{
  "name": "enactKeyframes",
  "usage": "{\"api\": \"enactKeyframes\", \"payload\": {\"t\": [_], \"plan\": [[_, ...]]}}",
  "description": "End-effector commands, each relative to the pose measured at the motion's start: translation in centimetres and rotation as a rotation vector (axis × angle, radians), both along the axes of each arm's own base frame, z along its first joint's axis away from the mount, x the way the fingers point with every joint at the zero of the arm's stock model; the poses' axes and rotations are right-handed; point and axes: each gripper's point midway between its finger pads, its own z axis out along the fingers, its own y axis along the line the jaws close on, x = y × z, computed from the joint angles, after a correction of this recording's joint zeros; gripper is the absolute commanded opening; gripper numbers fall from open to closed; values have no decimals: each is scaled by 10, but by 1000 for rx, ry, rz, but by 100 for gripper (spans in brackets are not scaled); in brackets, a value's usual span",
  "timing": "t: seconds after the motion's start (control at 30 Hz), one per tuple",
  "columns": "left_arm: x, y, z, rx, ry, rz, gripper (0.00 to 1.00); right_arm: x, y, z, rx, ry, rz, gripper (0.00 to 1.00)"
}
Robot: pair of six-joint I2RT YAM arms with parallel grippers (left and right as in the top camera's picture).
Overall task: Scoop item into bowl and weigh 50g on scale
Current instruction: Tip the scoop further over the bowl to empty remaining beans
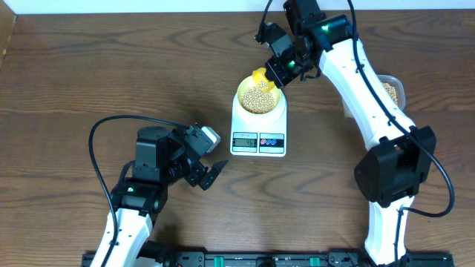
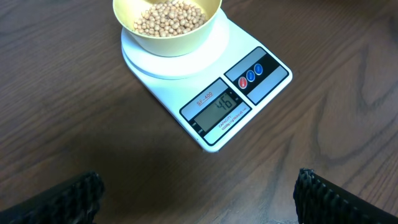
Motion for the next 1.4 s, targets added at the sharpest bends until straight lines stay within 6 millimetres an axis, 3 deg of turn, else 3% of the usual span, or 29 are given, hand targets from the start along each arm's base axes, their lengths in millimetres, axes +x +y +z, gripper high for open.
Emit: {"api": "enactKeyframes", "payload": {"t": [0.0,0.37,0.77,1.37], "plan": [[3,2,6,2,-18,12,99,2,5,11,0,-45,34,1],[3,2,6,2,-18,12,99,-1,4,3,-136,-99,60,1],[3,2,6,2,-18,12,100,-8,16,8,-43,-61,91,1],[3,2,6,2,-18,12,99,-7,9,9,-5,-33,78,1]]}}
